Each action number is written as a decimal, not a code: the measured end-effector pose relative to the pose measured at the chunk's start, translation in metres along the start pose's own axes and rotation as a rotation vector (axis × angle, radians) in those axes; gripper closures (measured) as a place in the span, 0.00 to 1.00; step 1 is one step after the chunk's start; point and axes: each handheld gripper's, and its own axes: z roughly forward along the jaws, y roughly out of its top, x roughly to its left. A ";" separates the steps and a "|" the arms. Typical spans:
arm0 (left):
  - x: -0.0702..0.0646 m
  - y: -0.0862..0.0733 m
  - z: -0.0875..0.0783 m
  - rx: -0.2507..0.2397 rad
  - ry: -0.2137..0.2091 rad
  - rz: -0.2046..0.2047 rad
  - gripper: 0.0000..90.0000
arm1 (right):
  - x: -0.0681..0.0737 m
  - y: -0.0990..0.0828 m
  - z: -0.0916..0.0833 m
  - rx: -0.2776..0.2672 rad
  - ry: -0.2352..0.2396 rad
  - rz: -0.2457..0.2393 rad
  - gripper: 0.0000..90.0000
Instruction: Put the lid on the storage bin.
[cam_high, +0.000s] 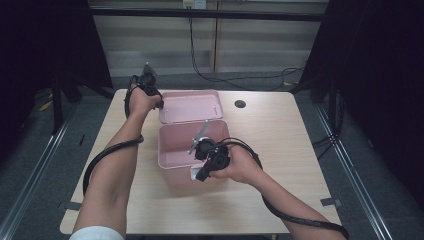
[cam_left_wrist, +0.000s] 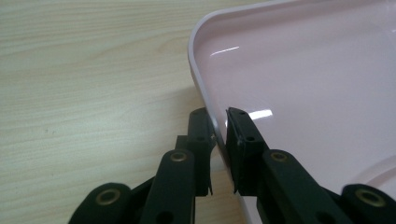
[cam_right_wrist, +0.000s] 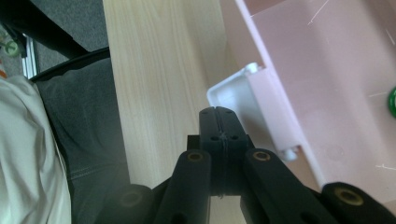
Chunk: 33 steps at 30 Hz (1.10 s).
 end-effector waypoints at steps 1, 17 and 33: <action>0.000 0.000 -0.001 -0.002 -0.002 -0.002 0.90 | 0.000 0.000 -0.001 0.000 -0.001 -0.002 1.00; -0.008 0.006 -0.026 -0.029 0.003 0.011 0.92 | 0.000 0.003 0.001 0.006 -0.002 0.024 1.00; -0.018 0.007 -0.058 -0.067 -0.008 0.035 0.94 | -0.001 0.005 0.002 0.003 0.011 0.055 1.00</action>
